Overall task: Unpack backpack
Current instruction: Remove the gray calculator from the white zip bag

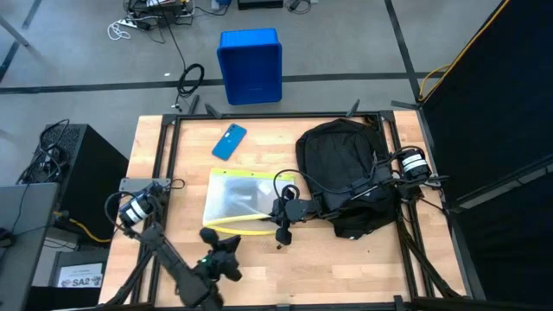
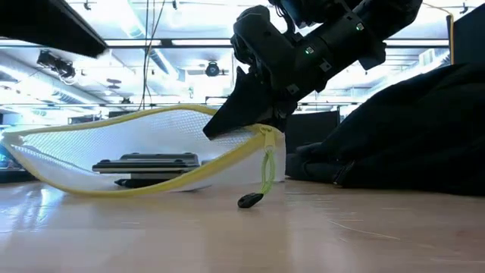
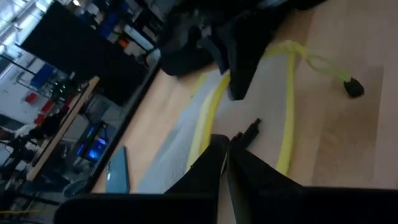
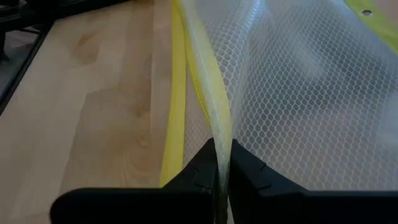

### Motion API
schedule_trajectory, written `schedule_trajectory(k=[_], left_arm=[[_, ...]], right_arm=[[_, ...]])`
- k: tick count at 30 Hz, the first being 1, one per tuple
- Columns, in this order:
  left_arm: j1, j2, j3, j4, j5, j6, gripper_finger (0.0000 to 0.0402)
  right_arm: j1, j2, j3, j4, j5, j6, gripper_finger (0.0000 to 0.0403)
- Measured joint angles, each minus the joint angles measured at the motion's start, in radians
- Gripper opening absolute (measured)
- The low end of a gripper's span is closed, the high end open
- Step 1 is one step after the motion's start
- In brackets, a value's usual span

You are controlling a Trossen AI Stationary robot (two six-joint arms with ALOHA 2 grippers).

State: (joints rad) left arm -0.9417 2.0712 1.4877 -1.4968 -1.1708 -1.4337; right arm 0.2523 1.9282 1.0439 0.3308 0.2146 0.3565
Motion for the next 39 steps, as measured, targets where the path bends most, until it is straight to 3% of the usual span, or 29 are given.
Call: schedule_trajectory(k=[6,14,20,27,34,39], left_arm=[[-0.038,0.0,-0.07,0.056,0.002,-0.006,0.0],[0.044,0.0,-0.169,0.379,0.125,0.361,0.0],[0.085,0.0,-0.184,0.445,0.139,0.475,0.0015],[0.099,0.0,-0.184,0.412,0.253,0.534,0.0092],[0.105,-0.001,-0.183,0.403,0.254,0.533,0.0187],[0.123,-0.001,-0.183,0.405,0.252,0.526,0.0231]], right_arm=[[0.003,0.0,0.0,0.096,-0.012,0.0,0.0],[0.003,0.0,0.0,0.146,-0.064,0.0,0.0],[0.007,0.0,0.0,0.145,-0.105,0.006,0.0],[0.026,0.0,0.0,0.143,-0.154,0.031,0.0],[0.046,0.0,0.006,0.141,-0.17,0.047,0.0],[0.066,0.0,0.042,0.113,-0.169,0.047,0.0]])
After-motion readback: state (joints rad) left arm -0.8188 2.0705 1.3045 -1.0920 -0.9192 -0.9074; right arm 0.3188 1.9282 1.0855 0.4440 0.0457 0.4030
